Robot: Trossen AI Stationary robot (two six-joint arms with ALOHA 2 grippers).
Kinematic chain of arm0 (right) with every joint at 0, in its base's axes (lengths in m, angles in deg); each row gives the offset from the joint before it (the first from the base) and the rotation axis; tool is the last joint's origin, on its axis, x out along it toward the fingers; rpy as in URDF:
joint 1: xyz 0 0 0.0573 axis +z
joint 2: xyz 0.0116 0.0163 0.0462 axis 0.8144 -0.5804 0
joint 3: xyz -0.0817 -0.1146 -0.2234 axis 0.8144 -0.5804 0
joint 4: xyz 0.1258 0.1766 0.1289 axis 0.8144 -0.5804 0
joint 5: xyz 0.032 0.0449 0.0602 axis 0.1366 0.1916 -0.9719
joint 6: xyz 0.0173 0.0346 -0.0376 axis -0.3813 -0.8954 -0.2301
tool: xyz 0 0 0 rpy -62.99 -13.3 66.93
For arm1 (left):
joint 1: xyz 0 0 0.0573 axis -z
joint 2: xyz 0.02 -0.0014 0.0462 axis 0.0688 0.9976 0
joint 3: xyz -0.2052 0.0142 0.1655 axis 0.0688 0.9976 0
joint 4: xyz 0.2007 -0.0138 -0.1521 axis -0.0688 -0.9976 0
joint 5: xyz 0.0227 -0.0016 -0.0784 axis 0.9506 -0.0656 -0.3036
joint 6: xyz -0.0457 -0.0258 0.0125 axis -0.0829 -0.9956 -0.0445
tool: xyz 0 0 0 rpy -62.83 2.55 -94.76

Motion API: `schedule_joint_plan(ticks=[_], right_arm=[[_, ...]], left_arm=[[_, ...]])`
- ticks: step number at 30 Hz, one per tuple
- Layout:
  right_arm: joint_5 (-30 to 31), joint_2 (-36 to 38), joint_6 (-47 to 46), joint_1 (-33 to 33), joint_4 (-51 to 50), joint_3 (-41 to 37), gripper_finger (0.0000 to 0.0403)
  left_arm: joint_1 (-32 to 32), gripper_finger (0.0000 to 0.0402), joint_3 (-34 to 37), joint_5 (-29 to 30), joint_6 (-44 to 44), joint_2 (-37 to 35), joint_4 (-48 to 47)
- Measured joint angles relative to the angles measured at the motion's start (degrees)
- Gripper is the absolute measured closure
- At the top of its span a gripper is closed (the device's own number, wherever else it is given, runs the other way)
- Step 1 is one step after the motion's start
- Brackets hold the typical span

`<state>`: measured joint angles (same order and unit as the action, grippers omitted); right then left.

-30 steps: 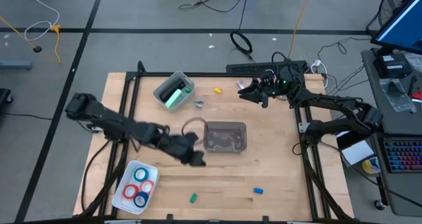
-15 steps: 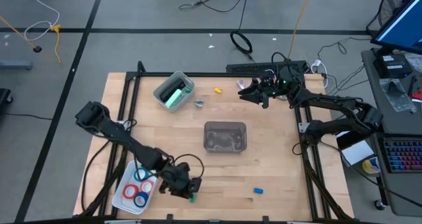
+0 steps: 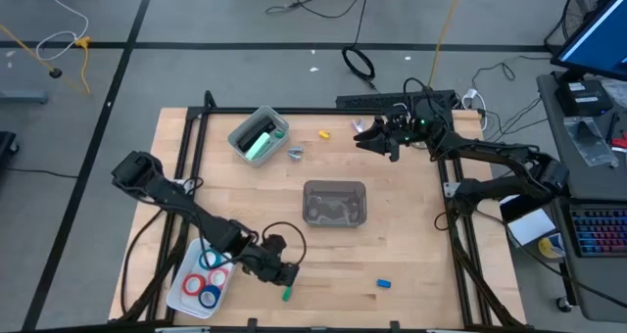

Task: Pick and place Stapler, Stapler remover, tape
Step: Put the green stapler into the gray bin

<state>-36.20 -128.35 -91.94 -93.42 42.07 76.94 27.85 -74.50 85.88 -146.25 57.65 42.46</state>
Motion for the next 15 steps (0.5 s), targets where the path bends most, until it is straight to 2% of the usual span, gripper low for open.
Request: schedule_joint_plan(ticks=[15], right_arm=[[0.07,0.00,0.00,0.00,0.00,0.00,0.0236]], left_arm=[[0.62,0.0308,0.01,0.01,-6.83,0.00,-0.53]])
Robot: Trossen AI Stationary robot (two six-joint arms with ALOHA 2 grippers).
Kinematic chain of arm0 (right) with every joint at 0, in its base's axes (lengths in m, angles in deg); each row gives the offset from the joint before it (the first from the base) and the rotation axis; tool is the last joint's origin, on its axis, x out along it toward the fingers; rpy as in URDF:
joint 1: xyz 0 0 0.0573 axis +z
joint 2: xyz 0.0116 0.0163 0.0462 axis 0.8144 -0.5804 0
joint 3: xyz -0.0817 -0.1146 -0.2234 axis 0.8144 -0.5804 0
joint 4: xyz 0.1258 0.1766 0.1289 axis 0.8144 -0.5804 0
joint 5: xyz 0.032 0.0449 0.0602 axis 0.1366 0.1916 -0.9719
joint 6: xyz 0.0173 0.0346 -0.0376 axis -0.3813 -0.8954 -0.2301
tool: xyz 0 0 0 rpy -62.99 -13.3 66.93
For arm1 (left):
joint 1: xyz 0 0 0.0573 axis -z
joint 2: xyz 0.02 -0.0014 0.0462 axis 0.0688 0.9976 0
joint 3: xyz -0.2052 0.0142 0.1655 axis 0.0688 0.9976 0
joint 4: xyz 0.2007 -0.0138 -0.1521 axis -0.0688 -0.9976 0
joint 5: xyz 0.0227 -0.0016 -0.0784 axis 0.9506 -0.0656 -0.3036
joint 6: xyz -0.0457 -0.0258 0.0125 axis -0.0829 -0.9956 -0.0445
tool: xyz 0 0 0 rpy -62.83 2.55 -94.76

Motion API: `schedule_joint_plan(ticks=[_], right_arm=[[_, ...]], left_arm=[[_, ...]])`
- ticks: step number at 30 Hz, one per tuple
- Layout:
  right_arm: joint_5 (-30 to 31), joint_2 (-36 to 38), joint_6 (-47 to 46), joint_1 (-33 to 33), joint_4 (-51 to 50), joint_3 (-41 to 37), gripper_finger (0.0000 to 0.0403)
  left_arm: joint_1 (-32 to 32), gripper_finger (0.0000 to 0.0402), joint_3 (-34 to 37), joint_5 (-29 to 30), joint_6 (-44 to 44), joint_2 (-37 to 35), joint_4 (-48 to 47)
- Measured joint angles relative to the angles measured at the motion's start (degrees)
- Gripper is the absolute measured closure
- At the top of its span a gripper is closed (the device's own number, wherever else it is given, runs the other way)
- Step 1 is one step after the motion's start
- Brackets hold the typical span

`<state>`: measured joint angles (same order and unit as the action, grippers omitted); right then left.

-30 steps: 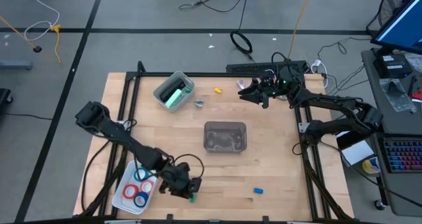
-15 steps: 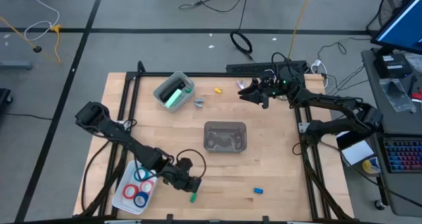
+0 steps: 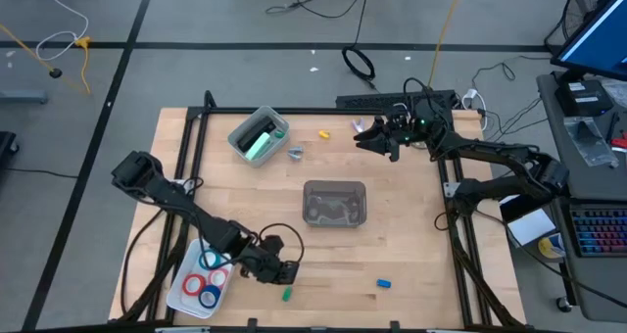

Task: Pick and place Stapler, Stapler remover, tape
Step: Put the green stapler into the gray bin

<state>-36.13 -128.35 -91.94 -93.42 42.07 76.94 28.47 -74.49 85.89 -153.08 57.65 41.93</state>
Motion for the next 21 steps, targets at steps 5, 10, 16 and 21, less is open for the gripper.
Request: schedule_joint_plan(ticks=[5,10,16,21], right_arm=[[0.04,0.00,0.01,0.00,-0.02,0.00,0.0236],[0.04,0.00,0.01,-0.01,0.00,0.01,0.0236],[0.04,0.00,0.00,-0.01,-0.01,0.00,0.0236],[0.06,0.00,0.00,-0.02,-0.02,0.02,0.0236]], left_arm=[[0.28,0.0283,0.00,0.52,-0.48,0.00,-0.40],[0.27,0.0220,0.00,4.96,-1.29,0.00,-3.17],[0.24,0.0174,-0.01,7.50,1.17,-0.02,-1.22],[0.14,0.0170,0.00,7.57,1.17,-0.02,0.37]])
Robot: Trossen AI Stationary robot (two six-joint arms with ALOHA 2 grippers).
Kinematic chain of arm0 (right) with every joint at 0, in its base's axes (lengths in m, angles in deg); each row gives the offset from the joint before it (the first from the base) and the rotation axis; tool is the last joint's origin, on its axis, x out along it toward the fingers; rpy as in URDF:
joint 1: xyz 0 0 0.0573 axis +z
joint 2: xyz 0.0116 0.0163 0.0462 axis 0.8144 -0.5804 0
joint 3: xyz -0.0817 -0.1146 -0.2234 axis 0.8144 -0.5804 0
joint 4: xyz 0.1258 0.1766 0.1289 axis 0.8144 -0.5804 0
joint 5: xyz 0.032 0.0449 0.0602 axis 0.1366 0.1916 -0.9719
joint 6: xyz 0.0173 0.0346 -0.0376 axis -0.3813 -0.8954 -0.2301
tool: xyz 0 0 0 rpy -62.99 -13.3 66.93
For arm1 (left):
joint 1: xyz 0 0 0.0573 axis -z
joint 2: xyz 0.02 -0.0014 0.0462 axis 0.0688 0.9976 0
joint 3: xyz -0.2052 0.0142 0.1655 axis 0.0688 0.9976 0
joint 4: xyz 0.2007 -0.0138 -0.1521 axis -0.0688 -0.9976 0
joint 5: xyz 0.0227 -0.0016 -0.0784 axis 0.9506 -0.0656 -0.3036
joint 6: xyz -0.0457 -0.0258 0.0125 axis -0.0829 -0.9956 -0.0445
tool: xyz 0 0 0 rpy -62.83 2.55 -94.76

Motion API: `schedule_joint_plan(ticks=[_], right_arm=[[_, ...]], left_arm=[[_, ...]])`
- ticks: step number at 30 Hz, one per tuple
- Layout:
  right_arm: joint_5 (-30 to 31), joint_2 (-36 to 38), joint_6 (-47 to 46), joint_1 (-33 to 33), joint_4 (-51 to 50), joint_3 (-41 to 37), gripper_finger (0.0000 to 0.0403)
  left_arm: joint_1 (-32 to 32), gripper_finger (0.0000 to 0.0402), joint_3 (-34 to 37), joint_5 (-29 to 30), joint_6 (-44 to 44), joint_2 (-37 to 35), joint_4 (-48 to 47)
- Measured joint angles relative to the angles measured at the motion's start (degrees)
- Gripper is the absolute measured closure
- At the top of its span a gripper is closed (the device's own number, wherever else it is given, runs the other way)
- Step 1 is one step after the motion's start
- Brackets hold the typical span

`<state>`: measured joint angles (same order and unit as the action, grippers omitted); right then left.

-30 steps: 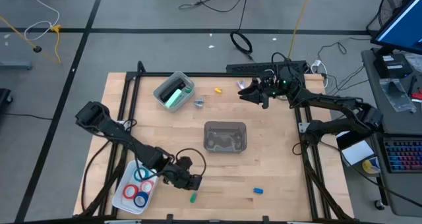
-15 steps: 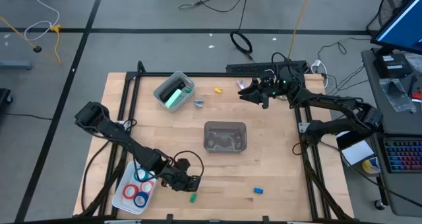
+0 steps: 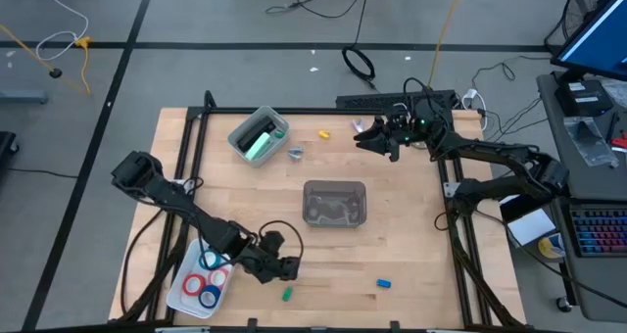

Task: Pick and place Stapler, Stapler remover, tape
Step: Put the green stapler into the gray bin

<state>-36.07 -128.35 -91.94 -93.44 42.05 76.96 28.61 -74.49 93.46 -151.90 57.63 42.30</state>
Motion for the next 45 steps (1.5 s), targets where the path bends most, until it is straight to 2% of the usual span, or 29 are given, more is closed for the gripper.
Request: schedule_joint_plan(ticks=[4,11,13,16,20,25,30,39,45], right_arm=[[-0.02,0.00,0.00,0.02,0.00,0.00,0.0236],[-0.09,0.00,0.02,0.02,-0.02,-0.02,0.0236],[-0.11,0.00,0.00,0.01,-0.02,-0.02,0.0236],[-0.13,0.00,0.00,0.02,-0.42,0.00,0.0236],[-0.13,-0.02,0.02,0.02,-0.98,0.00,0.0236],[-0.12,-0.02,0.62,0.02,-1.30,0.00,0.0236],[-0.11,-0.02,1.03,0.02,-1.33,0.00,0.0236],[-0.13,-0.02,0.66,0.02,-1.83,0.00,0.0236],[-0.15,-0.02,0.85,0.02,-2.15,0.00,0.0236]], left_arm=[[-0.01,0.0169,-0.01,3.25,0.49,-0.01,3.11],[-1.09,0.0169,-1.04,2.96,1.78,-0.04,3.84],[-1.35,0.0169,-3.13,2.90,2.49,0.36,0.17],[-1.40,0.0169,-8.45,2.05,2.86,1.96,-10.34],[-1.60,0.0169,-17.87,-1.94,4.24,7.51,-21.96],[-1.50,0.0169,-24.96,-9.80,7.38,15.59,-25.76],[-0.47,0.0169,-25.90,-13.83,6.87,19.50,-25.88],[0.58,0.0169,-25.75,-13.81,5.40,21.85,-26.12],[0.52,0.0169,-25.73,-15.90,6.02,25.18,-25.42]])
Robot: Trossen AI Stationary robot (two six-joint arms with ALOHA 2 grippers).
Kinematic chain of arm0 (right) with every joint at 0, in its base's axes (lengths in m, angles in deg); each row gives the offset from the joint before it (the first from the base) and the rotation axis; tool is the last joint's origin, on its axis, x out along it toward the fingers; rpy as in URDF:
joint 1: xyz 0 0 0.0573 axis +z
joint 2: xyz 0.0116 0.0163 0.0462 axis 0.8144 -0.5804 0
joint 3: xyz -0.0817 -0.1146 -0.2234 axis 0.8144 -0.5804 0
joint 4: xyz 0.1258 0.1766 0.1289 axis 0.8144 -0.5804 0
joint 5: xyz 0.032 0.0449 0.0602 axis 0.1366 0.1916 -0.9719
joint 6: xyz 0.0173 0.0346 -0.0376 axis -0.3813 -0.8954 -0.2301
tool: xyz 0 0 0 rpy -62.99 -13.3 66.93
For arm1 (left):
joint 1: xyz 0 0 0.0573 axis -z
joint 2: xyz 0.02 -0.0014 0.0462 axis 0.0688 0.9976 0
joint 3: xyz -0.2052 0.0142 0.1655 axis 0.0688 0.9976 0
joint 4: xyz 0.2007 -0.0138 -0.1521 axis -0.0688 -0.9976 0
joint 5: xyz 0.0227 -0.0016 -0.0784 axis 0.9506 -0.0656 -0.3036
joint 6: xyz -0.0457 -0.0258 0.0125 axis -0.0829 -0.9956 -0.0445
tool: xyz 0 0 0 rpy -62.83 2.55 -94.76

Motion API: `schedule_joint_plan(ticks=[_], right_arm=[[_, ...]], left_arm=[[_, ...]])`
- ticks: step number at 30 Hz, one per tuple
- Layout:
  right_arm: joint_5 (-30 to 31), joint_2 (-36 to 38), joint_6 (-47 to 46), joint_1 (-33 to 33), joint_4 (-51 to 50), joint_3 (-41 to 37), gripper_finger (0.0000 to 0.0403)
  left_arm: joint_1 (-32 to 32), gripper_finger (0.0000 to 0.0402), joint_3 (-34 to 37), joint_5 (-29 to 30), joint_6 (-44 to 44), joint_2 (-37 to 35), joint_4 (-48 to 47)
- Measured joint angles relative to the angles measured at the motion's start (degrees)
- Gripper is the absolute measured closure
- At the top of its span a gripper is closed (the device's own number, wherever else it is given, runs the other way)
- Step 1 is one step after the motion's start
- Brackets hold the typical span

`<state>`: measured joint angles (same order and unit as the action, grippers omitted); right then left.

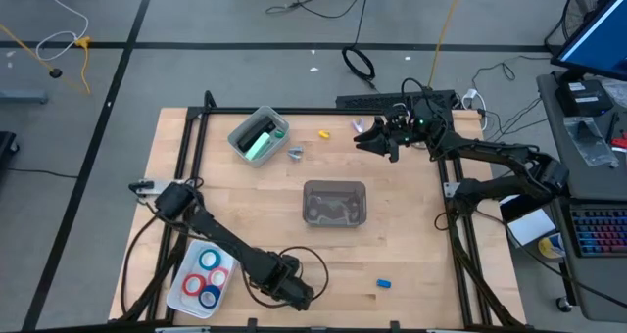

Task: Pick and place Stapler, Stapler remover, tape
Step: Put the green stapler into the gray bin

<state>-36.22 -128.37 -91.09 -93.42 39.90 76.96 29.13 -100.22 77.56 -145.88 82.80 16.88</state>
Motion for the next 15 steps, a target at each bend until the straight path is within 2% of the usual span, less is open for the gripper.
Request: schedule_joint_plan(ticks=[5,15], right_arm=[[-0.03,0.00,0.11,0.00,-0.33,0.00,0.0236],[-0.04,0.00,0.19,0.00,-0.87,0.00,0.0236]], left_arm=[[-0.14,0.0169,-0.19,-1.84,-0.16,1.55,1.13],[-0.04,0.0170,-0.17,-0.99,0.02,1.69,0.70]])
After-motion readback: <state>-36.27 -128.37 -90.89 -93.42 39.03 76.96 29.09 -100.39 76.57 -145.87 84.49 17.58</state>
